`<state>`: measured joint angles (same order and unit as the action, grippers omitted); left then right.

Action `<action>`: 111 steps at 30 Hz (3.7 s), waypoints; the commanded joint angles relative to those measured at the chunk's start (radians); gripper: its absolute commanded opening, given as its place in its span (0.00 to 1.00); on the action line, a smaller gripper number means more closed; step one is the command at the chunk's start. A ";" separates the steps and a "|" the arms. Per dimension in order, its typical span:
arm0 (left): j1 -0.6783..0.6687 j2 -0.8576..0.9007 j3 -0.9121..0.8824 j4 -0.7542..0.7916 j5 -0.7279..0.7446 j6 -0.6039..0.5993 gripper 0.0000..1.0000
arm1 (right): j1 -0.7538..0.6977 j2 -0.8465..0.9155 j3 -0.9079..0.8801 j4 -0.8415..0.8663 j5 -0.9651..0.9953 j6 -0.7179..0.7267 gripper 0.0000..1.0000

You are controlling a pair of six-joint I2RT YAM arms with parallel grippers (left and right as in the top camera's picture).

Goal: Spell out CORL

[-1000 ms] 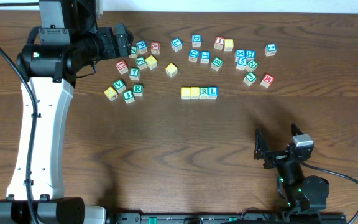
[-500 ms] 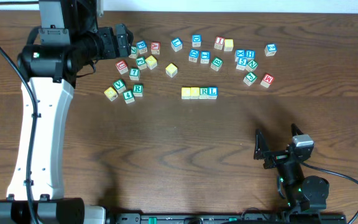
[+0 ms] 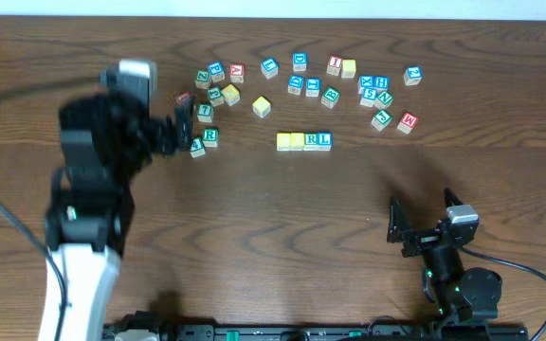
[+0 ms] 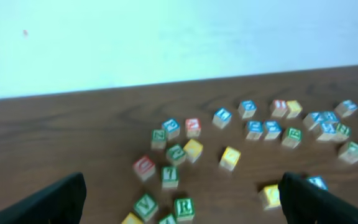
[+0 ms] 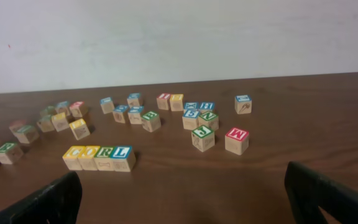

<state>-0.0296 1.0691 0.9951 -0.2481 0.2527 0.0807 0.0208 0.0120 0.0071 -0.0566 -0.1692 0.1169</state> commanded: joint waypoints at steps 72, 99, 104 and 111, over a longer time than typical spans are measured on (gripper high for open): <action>0.072 -1.065 -0.991 0.185 -0.145 0.061 0.98 | -0.009 -0.006 -0.002 -0.003 -0.014 -0.010 0.99; 0.072 -1.065 -0.991 0.185 -0.145 0.061 0.98 | -0.009 -0.006 -0.002 -0.003 -0.014 -0.010 0.99; 0.072 -1.065 -0.991 0.185 -0.145 0.061 0.98 | -0.009 -0.006 -0.002 -0.003 -0.014 -0.010 0.99; 0.072 -1.065 -0.991 0.185 -0.145 0.061 0.98 | -0.009 -0.006 -0.002 -0.003 -0.014 -0.010 0.99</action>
<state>0.0380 0.0109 0.0135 -0.0185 0.0975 0.1318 0.0208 0.0120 0.0071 -0.0566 -0.1726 0.1169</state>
